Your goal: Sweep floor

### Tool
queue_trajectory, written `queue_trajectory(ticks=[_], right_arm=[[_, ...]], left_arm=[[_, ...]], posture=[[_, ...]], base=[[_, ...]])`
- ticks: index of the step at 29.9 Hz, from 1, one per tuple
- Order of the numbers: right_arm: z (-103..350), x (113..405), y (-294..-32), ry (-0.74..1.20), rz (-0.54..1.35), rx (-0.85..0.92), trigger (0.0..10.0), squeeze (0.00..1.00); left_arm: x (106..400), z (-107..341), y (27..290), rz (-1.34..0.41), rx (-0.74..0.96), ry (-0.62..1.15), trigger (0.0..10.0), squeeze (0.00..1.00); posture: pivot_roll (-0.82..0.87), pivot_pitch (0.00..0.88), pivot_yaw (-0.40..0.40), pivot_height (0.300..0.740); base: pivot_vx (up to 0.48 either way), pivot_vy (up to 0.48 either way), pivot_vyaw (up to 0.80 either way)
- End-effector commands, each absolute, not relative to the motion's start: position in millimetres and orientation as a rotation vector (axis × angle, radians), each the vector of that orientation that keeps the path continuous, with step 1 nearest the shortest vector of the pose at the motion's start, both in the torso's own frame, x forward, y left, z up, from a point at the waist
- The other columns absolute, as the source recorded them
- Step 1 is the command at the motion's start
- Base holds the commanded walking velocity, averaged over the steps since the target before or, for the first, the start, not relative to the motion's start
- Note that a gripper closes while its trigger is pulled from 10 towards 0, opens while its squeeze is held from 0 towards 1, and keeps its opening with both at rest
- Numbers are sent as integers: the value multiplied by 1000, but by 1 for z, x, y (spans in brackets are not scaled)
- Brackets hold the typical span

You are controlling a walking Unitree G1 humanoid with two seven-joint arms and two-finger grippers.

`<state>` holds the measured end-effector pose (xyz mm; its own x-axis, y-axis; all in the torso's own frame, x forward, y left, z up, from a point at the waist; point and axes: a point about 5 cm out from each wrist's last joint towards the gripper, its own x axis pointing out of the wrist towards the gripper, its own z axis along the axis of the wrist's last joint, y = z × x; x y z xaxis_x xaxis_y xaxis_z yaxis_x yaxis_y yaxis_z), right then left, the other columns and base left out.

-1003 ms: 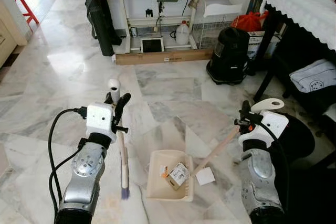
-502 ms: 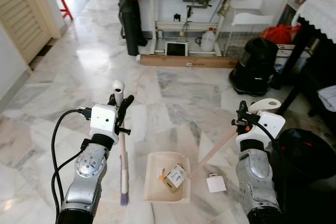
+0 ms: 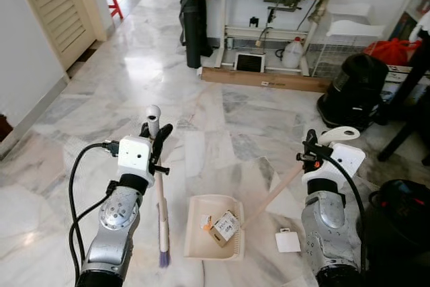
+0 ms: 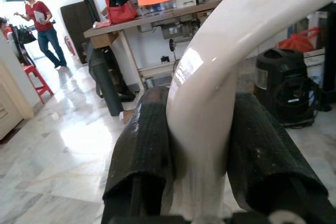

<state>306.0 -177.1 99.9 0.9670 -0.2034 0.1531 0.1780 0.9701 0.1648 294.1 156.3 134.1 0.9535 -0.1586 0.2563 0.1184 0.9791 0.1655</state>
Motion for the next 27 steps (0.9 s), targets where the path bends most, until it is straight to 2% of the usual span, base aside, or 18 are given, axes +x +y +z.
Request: queue_trajectory(ticks=[1, 27], right_arm=[[113, 310, -177, -226, -195, 163, 10000, 0], [114, 310, -177, -223, -186, 156, 10000, 0]], left_arm=[[294, 142, 155, -143, 170, -309, 10000, 0], [290, 138, 156, -117, 156, -284, 10000, 0]], posture=[[85, 25, -3, 740], [94, 51, -15, 740]], base=[[0, 0, 694], [0, 0, 768]])
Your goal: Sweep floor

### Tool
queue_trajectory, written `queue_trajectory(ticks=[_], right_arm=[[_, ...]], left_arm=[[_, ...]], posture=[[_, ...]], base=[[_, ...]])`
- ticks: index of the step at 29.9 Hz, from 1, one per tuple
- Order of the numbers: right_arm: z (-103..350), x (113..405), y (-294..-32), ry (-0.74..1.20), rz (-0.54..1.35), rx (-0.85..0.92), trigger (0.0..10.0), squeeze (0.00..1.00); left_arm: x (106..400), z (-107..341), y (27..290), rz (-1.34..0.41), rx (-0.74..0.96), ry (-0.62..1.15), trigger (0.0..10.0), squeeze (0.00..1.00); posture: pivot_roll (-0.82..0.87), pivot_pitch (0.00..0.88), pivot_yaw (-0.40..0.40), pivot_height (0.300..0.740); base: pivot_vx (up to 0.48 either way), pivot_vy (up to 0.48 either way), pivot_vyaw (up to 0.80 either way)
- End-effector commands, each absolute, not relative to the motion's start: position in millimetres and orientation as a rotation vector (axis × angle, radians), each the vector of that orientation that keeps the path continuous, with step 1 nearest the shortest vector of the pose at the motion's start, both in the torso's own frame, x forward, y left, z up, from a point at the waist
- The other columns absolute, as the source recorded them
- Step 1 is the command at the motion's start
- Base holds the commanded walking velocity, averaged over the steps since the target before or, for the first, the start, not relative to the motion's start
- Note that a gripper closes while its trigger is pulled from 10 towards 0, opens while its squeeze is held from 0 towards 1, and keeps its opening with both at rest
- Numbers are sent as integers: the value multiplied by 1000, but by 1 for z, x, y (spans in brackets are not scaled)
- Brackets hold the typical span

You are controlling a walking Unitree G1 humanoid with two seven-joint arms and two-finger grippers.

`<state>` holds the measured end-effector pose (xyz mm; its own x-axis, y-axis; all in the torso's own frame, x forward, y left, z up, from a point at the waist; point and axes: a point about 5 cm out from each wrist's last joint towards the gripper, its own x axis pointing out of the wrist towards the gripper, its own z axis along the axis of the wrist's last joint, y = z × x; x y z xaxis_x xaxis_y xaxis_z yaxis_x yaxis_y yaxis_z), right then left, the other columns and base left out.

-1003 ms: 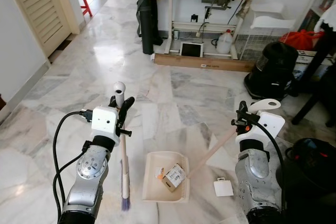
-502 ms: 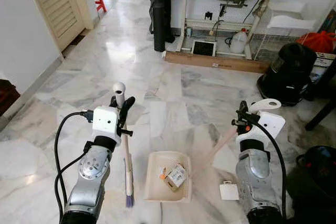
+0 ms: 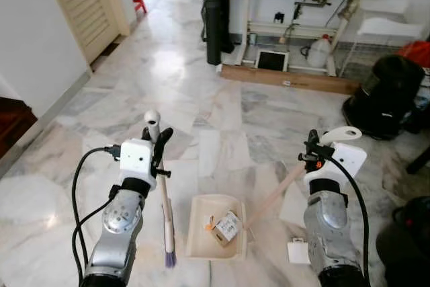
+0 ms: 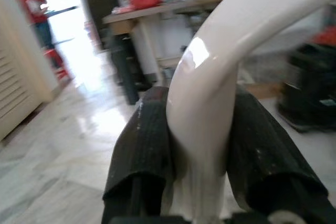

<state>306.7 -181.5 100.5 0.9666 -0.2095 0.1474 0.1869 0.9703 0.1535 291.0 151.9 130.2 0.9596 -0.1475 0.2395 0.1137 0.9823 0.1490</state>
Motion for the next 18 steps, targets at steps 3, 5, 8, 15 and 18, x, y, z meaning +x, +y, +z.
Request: queue_trajectory(ticks=[3, 5, 8, 15, 18], right_arm=[[115, 310, -177, -224, -186, 156, 10000, 0], [115, 310, -177, -223, -186, 157, 10000, 0], [115, 310, -177, -222, -186, 156, 10000, 0], [114, 310, -177, -221, -188, 159, 10000, 0], [114, 310, -177, -220, -188, 159, 10000, 0]], left_arm=[[290, 138, 156, -111, 153, -283, 10000, 0], [290, 138, 157, -109, 153, -284, 10000, 0], [290, 138, 157, -107, 153, -284, 10000, 0], [291, 138, 157, -106, 157, -280, 10000, 0], [291, 138, 157, -107, 156, -279, 10000, 0]], posture=[[92, 54, -14, 740], [92, 54, -14, 740], [91, 56, -12, 740], [90, 54, -11, 740], [90, 53, -12, 740]], base=[[0, 0, 800], [0, 0, 800], [0, 0, 800], [0, 0, 800], [0, 0, 800]])
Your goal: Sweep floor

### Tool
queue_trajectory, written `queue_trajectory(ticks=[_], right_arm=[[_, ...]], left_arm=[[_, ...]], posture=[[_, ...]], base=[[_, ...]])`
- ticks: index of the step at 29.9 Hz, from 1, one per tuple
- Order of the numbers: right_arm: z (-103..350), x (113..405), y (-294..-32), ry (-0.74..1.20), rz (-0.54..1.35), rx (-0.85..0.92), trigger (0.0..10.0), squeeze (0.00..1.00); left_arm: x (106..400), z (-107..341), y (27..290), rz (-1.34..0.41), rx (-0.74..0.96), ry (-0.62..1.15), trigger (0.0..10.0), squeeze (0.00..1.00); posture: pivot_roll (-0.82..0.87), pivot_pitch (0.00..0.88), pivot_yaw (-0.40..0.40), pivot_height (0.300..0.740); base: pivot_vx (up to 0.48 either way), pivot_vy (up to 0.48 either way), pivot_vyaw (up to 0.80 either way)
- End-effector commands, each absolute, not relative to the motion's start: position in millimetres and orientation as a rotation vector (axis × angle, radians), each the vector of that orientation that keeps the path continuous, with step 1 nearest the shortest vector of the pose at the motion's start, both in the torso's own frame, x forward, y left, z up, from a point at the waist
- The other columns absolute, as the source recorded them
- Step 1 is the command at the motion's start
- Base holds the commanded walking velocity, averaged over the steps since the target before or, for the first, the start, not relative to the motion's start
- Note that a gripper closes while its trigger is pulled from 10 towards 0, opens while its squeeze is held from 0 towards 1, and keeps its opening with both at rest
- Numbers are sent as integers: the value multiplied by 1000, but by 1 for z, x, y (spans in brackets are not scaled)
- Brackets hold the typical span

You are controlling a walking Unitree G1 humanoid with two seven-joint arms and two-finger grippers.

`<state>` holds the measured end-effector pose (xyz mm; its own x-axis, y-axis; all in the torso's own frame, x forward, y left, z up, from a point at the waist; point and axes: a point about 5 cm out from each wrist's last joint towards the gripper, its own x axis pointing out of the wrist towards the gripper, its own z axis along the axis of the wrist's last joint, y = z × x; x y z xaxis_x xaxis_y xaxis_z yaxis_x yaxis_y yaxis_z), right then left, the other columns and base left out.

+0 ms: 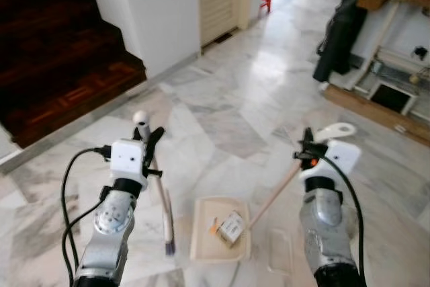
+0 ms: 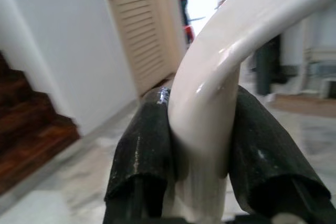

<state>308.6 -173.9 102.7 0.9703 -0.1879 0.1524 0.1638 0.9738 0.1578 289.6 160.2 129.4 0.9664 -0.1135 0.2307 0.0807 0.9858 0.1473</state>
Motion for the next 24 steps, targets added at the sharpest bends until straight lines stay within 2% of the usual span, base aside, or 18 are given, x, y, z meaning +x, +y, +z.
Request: queue_trajectory(ticks=[1, 20, 24], right_arm=[[114, 310, -177, -220, -188, 160, 10000, 0], [113, 310, -176, -211, -186, 161, 10000, 0], [111, 310, -176, -198, -181, 166, 10000, 0]], left_arm=[[291, 138, 157, -106, 154, -279, 10000, 0], [289, 136, 159, -98, 155, -273, 10000, 0], [289, 135, 159, -95, 154, -269, 10000, 0]], posture=[[90, 52, -13, 740], [92, 65, -13, 740], [91, 61, -14, 740]], base=[[0, 0, 800], [0, 0, 800], [0, 0, 125]])
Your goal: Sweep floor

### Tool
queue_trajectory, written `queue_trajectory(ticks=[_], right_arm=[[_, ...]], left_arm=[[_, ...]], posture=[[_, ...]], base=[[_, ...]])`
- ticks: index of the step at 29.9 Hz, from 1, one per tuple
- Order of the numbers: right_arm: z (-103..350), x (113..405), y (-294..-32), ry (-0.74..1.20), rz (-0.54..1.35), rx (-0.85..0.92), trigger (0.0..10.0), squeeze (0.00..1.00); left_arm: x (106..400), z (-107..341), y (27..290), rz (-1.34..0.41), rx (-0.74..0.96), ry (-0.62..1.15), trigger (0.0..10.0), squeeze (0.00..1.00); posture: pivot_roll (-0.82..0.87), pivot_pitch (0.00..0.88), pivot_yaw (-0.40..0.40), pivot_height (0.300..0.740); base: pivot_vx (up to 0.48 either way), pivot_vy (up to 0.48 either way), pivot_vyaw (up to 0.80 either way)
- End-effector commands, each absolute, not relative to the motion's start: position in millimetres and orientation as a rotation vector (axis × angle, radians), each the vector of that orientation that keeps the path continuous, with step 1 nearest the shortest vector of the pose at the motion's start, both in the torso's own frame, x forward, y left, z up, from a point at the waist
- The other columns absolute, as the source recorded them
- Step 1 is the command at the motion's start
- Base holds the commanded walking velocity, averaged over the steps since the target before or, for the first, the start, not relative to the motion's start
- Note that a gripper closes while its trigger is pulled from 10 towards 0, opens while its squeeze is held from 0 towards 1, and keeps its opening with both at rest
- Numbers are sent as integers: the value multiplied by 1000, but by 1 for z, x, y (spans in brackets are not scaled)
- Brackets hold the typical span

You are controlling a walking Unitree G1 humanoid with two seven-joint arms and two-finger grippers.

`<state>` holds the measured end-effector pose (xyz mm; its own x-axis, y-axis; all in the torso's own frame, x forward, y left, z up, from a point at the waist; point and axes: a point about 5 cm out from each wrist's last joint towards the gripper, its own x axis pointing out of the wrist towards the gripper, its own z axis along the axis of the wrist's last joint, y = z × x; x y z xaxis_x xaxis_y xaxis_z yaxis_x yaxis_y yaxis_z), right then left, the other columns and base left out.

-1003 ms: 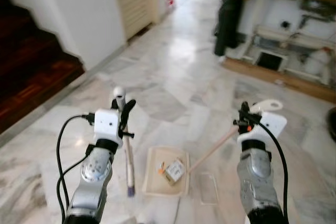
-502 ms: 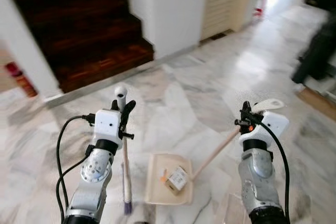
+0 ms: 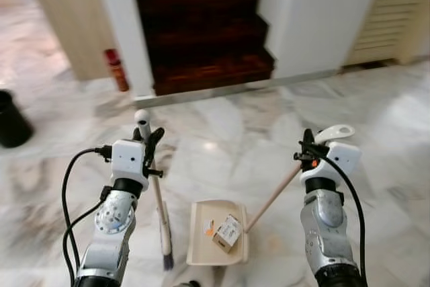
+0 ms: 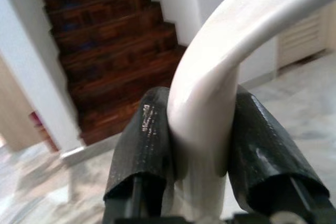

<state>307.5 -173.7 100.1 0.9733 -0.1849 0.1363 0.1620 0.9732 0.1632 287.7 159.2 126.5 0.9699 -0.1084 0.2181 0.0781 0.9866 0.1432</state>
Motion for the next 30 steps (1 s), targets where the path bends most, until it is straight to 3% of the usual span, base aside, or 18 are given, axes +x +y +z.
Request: queue_trajectory(ticks=[1, 17, 30], right_arm=[[110, 311, -176, -194, -179, 168, 10000, 0], [110, 311, -176, -186, -176, 186, 10000, 0], [111, 311, -179, -188, -185, 194, 10000, 0]], left_arm=[[289, 135, 159, -92, 153, -265, 10000, 0], [290, 133, 163, -67, 141, -245, 10000, 0], [290, 133, 164, -60, 137, -246, 10000, 0]], posture=[[90, 59, -15, 740], [88, 38, -16, 740], [83, 30, -15, 740]], base=[[0, 0, 0], [0, 0, 0], [0, 304, 0]])
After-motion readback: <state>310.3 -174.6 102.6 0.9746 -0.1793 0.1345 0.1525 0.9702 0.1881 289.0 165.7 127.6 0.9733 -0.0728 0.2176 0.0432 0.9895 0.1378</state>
